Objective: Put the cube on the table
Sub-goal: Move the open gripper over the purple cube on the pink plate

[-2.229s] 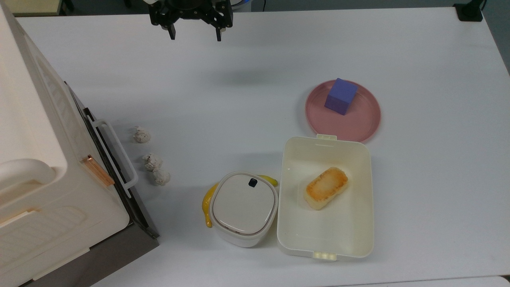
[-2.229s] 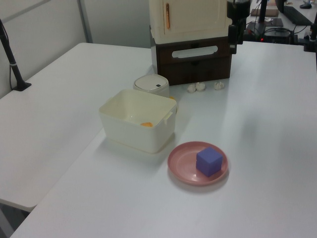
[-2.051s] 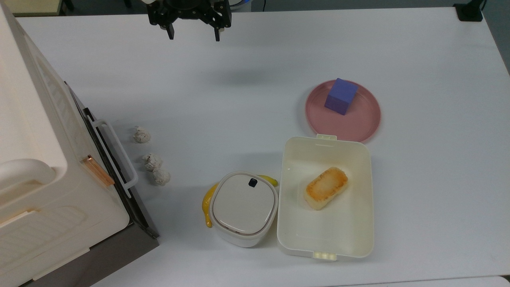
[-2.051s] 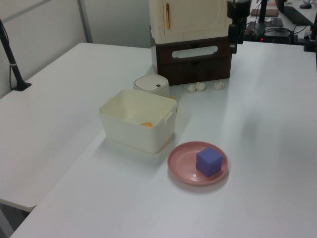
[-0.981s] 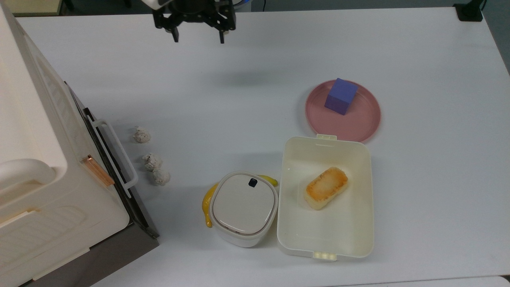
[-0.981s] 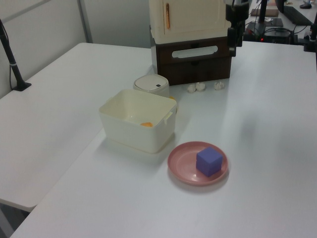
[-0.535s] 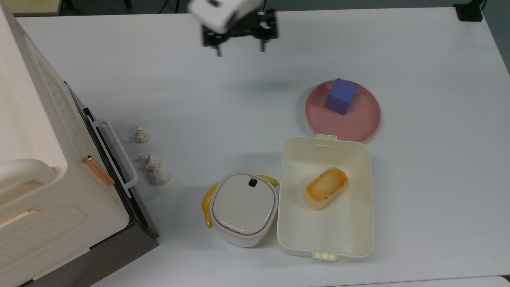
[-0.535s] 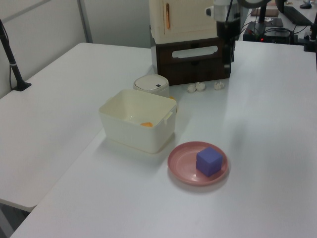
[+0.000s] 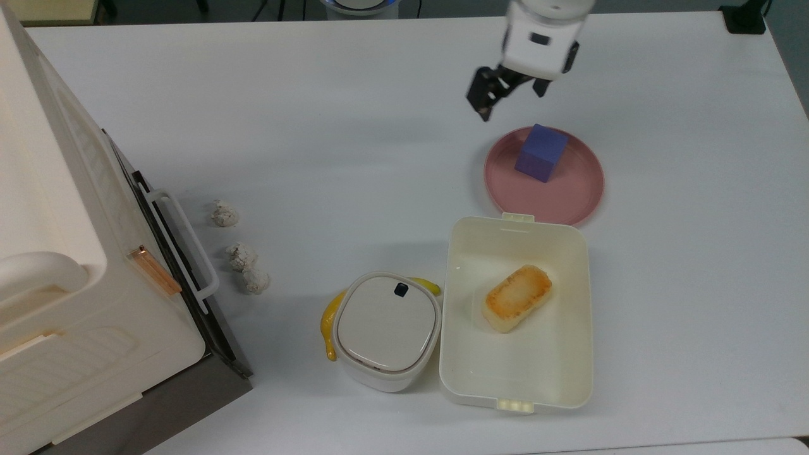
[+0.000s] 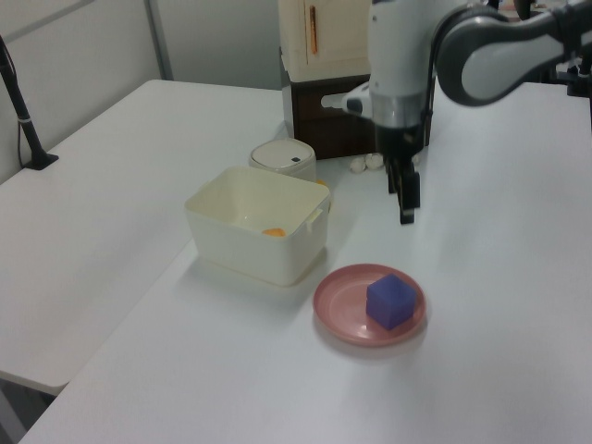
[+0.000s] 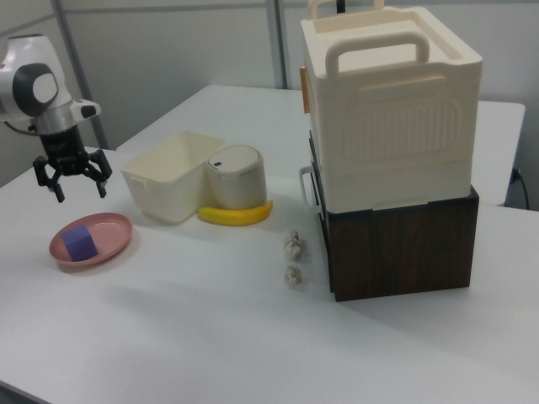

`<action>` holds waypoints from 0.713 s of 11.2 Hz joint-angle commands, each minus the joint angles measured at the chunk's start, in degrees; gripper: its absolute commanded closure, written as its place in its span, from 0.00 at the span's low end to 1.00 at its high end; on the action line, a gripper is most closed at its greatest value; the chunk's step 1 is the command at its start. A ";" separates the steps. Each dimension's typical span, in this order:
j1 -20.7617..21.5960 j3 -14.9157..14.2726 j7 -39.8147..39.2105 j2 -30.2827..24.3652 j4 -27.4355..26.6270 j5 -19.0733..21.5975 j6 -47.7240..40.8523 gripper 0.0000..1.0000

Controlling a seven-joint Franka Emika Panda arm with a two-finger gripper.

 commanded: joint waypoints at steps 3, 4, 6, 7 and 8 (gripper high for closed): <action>1.81 4.17 -9.45 6.73 -0.09 -1.86 2.80 0.00; 2.25 4.17 -9.46 8.40 -0.09 -2.04 3.85 0.00; 2.61 5.57 -9.02 10.77 -0.17 -2.83 6.05 0.00; 2.61 5.66 -8.94 11.48 -0.09 -3.70 6.49 0.04; 2.52 5.58 -8.85 11.49 -0.09 -3.88 7.71 0.09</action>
